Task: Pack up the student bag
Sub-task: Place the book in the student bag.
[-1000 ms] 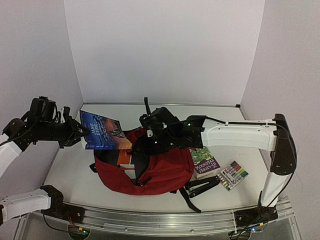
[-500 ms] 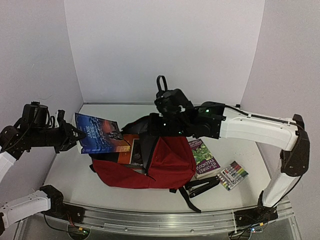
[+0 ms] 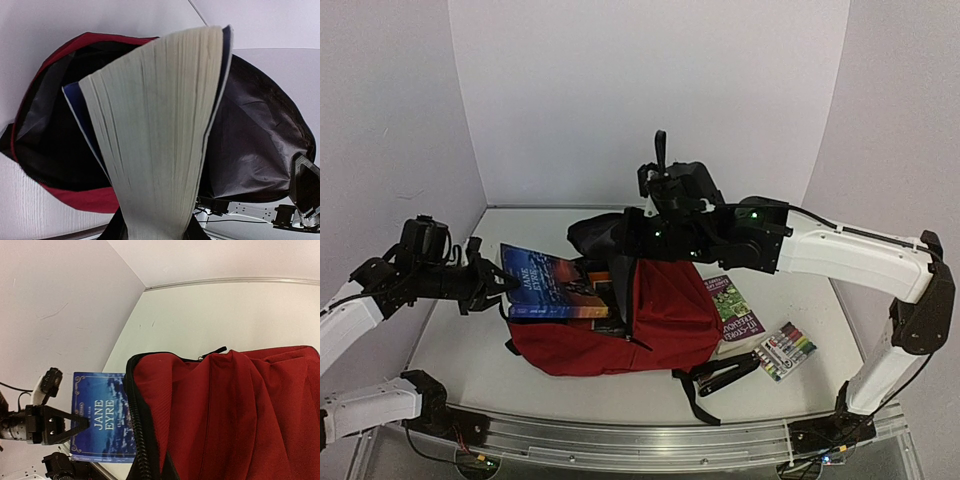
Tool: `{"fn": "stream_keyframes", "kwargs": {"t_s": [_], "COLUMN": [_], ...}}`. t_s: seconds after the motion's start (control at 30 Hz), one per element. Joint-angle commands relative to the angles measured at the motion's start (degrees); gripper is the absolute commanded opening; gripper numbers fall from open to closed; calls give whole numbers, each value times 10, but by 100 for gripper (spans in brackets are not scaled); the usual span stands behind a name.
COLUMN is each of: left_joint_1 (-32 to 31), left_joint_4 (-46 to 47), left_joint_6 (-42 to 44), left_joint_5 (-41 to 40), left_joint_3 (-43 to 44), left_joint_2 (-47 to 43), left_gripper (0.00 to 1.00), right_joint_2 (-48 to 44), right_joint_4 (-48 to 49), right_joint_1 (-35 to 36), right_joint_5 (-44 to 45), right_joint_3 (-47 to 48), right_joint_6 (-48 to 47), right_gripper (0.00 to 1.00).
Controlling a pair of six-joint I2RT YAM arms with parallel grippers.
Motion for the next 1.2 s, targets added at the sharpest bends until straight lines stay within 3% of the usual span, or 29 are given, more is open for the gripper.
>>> {"fn": "stream_keyframes", "kwargs": {"t_s": [0.0,0.13,0.43,0.6,0.77,0.93,1.17], "left_joint_1": [-1,-15,-96,-118,-120,-133,-170], "left_joint_4": [182,233,301,300,322,305,372], "left_joint_6": [3,-20,-99,-150,-170,-130,-100], "left_joint_5": [86,97,37,-24,-30,-41,-28], "left_joint_3": [26,17,-28,-69,-100,-55,11], "left_joint_2": [56,83,103,71,52,114,253], "left_gripper": [0,0,0,0,0,0,0], "right_joint_2": [-19,-14,4,9,23,37,27], "right_joint_4": [65,66,70,74,76,76,75], "right_joint_1": [-2,-2,-2,-2,-2,-2,-2], "right_joint_5": [-16,-13,7,19,8,-17,-15], "right_joint_3": [5,12,36,47,63,71,61], "right_joint_6": [5,6,3,0,-5,-1,3], "right_gripper": [0,0,0,0,0,0,0]}}
